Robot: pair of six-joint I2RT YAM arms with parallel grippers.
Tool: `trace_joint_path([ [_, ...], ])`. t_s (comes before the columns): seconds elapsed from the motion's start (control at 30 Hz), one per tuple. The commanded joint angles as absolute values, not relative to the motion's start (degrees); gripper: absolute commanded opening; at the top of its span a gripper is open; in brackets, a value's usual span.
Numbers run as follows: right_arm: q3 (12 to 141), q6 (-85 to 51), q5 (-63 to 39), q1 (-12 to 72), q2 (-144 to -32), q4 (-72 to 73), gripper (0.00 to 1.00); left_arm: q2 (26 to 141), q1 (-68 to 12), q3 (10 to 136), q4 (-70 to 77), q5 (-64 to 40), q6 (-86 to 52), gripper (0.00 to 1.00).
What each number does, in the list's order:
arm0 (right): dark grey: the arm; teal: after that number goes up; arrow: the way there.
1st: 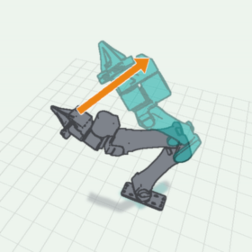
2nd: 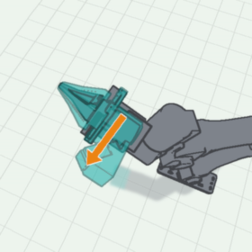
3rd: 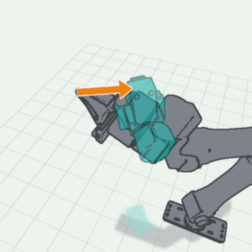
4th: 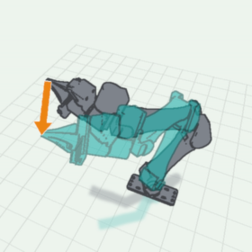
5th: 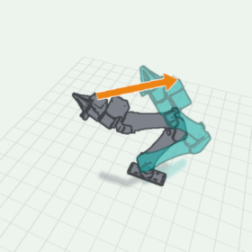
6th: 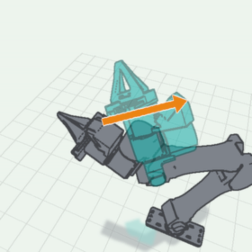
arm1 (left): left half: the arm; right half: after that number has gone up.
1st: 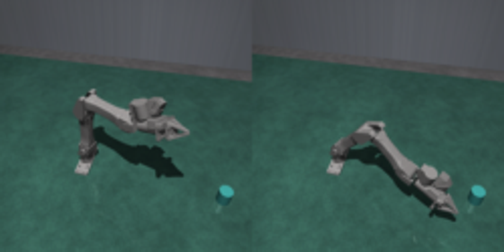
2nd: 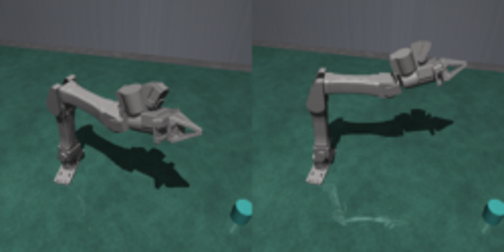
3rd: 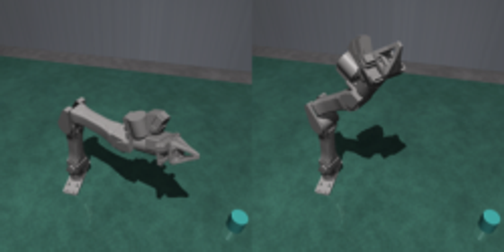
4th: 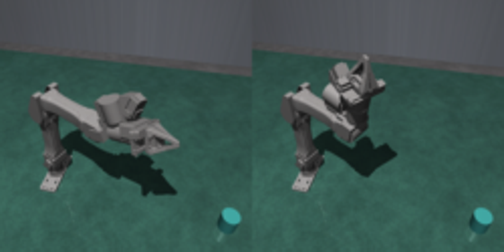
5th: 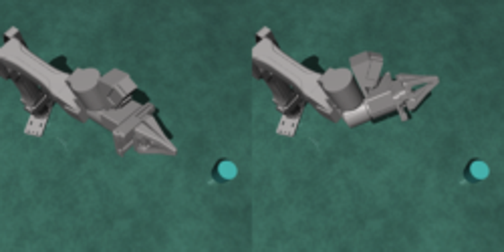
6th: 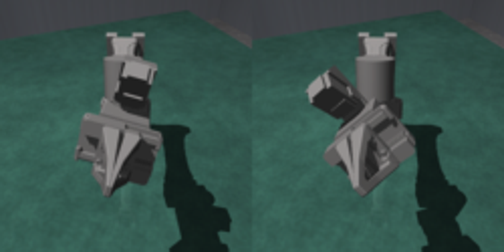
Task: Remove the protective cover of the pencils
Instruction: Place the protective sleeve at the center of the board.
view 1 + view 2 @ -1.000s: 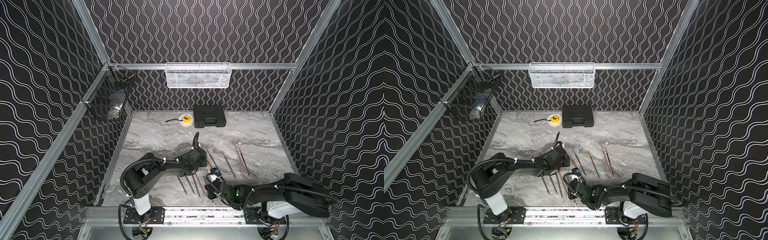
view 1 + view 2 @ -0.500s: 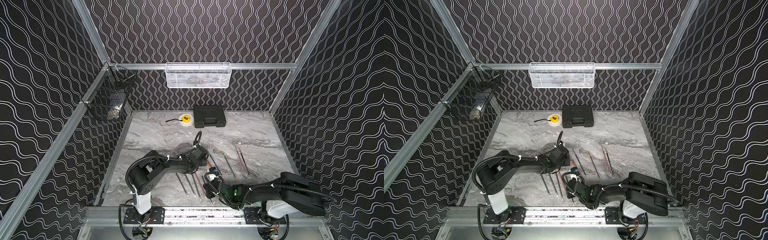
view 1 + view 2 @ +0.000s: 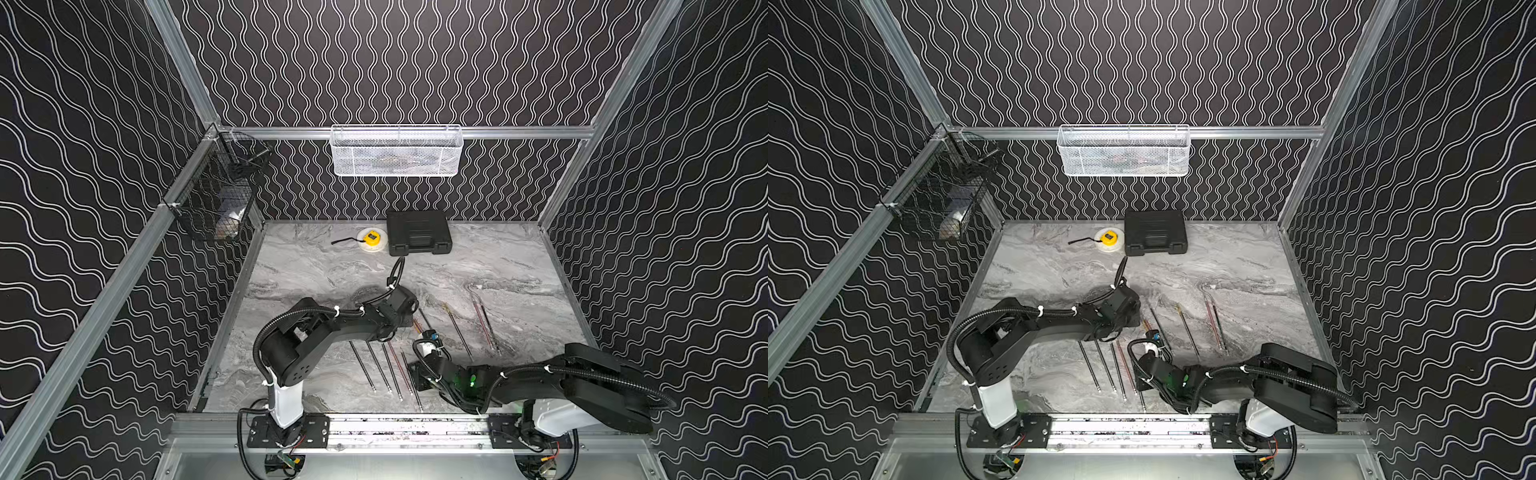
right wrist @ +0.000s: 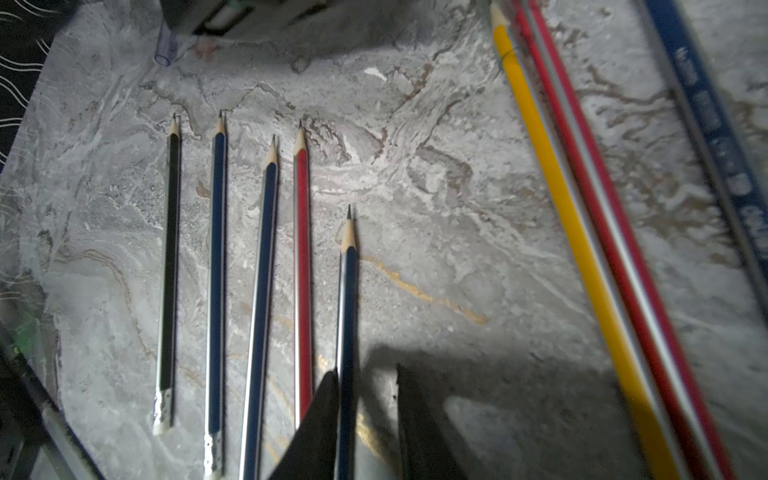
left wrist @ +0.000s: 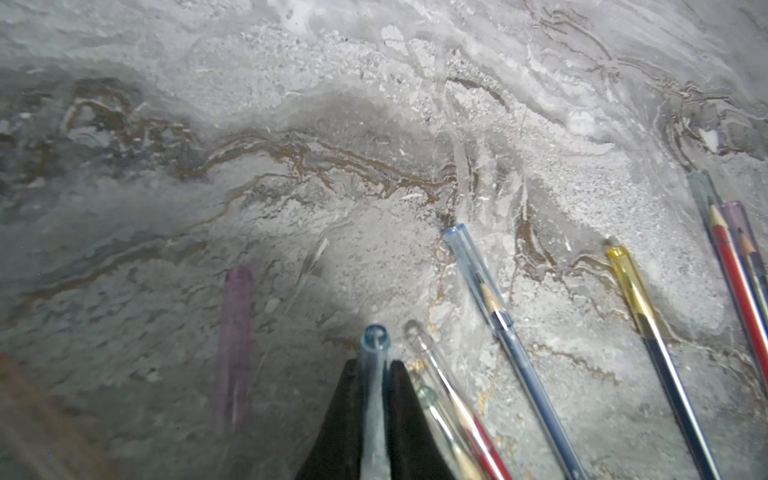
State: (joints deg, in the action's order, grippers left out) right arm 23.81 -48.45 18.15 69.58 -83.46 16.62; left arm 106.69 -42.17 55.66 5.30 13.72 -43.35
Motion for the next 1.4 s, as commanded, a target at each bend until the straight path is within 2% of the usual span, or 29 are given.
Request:
trace_joint_path([
  [0.0, 23.9, -49.2, 17.7, 69.4, -83.7, 10.8, 0.26, 107.4, -42.0, 56.4, 3.8, 15.2, -42.6, 0.14],
  [0.17, 24.4, -49.0, 18.1, 69.1, -81.2, 9.2, 0.27, 108.4, -41.7, 56.8, 3.3, 15.3, -42.6, 0.22],
  [0.33, 24.0, -50.6, 21.0, 69.1, -75.9, 5.3, 0.35, 108.2, -41.5, 56.9, 3.0, 15.0, -42.6, 0.30],
  [0.63, 20.8, -53.2, 27.5, 68.8, -66.4, 0.5, 0.40, 106.1, -41.5, 56.9, 2.4, 14.8, -42.4, 0.31],
  [1.0, 23.1, -52.4, 29.0, 67.3, -69.9, -2.1, 0.39, 101.5, -41.5, 56.0, 1.6, 14.6, -41.9, 0.31],
  [1.37, 24.9, -50.5, 24.7, 66.2, -75.2, -0.3, 0.36, 96.1, -41.5, 52.3, 3.3, 13.9, -42.2, 0.32],
])
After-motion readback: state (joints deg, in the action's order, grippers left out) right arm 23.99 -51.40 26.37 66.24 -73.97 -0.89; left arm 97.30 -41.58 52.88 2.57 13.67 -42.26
